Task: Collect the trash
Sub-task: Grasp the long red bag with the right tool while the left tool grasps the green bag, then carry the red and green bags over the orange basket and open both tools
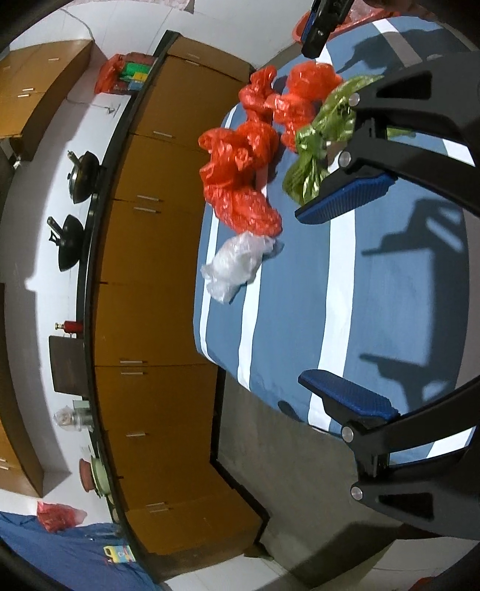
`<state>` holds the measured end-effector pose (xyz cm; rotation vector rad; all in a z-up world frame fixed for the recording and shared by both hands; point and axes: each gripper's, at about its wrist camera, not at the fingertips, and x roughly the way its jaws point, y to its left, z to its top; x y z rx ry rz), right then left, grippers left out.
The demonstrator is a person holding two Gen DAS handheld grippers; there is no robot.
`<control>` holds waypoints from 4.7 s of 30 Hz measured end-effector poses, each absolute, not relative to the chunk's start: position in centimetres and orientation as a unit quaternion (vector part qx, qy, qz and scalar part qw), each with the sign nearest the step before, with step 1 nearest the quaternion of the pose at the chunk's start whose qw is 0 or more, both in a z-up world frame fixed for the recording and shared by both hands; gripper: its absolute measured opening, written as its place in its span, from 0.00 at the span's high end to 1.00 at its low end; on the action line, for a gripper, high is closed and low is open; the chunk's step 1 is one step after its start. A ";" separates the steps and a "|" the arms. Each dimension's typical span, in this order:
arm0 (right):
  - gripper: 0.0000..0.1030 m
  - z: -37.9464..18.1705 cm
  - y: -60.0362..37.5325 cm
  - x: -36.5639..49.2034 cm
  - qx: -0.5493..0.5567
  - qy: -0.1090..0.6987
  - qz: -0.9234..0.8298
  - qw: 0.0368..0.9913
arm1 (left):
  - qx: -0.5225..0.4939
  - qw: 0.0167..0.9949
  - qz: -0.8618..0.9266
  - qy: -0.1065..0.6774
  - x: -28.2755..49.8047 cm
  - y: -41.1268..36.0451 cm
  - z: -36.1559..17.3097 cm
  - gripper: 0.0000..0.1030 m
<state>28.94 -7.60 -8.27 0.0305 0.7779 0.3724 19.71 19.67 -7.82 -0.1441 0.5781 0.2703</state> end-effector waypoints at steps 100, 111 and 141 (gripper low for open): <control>0.86 -4.4 -30.5 22.1 0.117 0.291 -0.063 0.948 | -0.067 0.934 -0.037 0.348 25.5 4.6 -5.0 0.88; 0.86 -4.3 -34.5 20.9 0.137 0.281 -0.102 0.944 | -0.046 0.937 -0.100 0.330 25.8 -1.1 -3.5 0.88; 0.86 -5.6 -41.7 20.5 0.179 0.270 -0.159 0.933 | 0.030 0.894 -0.292 0.339 27.3 -18.8 -5.1 0.88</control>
